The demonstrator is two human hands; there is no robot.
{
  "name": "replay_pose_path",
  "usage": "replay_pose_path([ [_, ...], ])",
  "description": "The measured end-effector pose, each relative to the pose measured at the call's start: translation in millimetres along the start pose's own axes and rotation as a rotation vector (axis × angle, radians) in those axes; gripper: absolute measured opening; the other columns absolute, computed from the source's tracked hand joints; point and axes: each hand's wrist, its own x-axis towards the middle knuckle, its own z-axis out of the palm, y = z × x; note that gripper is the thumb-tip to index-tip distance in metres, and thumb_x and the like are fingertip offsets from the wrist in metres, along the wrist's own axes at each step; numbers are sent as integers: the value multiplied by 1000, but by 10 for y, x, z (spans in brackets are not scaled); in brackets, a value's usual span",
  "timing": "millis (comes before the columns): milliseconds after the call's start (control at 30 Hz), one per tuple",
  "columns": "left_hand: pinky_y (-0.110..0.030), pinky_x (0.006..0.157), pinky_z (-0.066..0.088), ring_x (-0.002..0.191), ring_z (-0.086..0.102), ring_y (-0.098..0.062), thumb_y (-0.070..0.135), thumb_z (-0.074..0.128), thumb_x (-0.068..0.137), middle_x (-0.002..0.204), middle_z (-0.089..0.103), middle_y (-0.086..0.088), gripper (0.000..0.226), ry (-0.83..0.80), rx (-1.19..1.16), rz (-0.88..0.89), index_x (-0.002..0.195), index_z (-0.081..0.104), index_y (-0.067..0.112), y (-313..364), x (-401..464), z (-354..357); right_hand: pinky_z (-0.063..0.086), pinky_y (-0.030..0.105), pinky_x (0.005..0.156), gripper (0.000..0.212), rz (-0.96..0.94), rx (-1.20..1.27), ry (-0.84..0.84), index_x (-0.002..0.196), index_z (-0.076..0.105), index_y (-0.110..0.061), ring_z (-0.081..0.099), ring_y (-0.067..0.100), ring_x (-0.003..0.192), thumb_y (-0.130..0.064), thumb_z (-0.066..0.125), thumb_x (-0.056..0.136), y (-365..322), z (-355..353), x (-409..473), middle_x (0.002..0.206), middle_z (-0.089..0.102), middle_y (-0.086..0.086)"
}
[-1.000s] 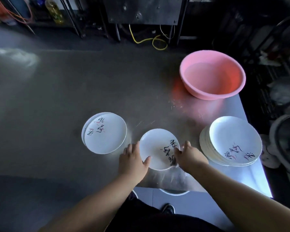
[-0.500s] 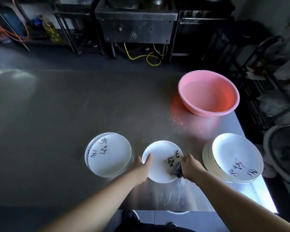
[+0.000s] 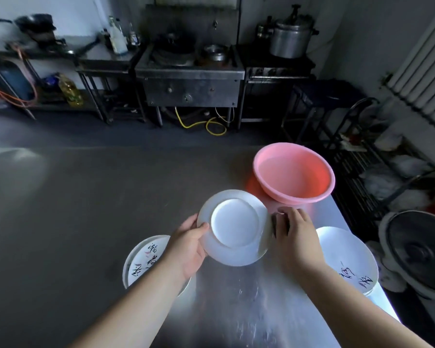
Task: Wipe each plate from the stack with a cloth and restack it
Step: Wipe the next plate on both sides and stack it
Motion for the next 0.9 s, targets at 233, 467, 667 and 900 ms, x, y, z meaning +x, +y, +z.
replay_pose_path([
  [233,-45,91,57,113,70,-32,-6,47,103,128,72,-17,40,-115,20,75,139,57,11,245,-203,169,25,16,118,55,-481,198,-30,151,49,-11,42,7,140,-45,34,112,-680,24,77,147,47,-9],
  [467,-39,85,62,107,74,-31,-4,48,104,125,74,-17,39,-109,-27,129,137,58,13,419,-340,167,8,51,131,84,-656,-231,-220,167,14,-7,-3,35,162,-66,17,108,-734,262,-146,176,2,5],
  [667,-48,98,56,119,69,-37,-2,48,105,126,73,-18,40,-53,-67,160,143,53,12,560,-311,83,9,55,129,84,-860,-383,-205,168,17,-15,-3,36,162,-70,27,106,-730,281,-468,177,6,-1],
  [900,-42,82,62,109,71,-33,-3,47,104,129,72,-18,40,-110,-67,178,139,56,12,685,-405,99,18,60,128,90,-782,-419,-29,162,29,1,5,39,162,-70,26,105,-959,222,-161,173,18,18],
])
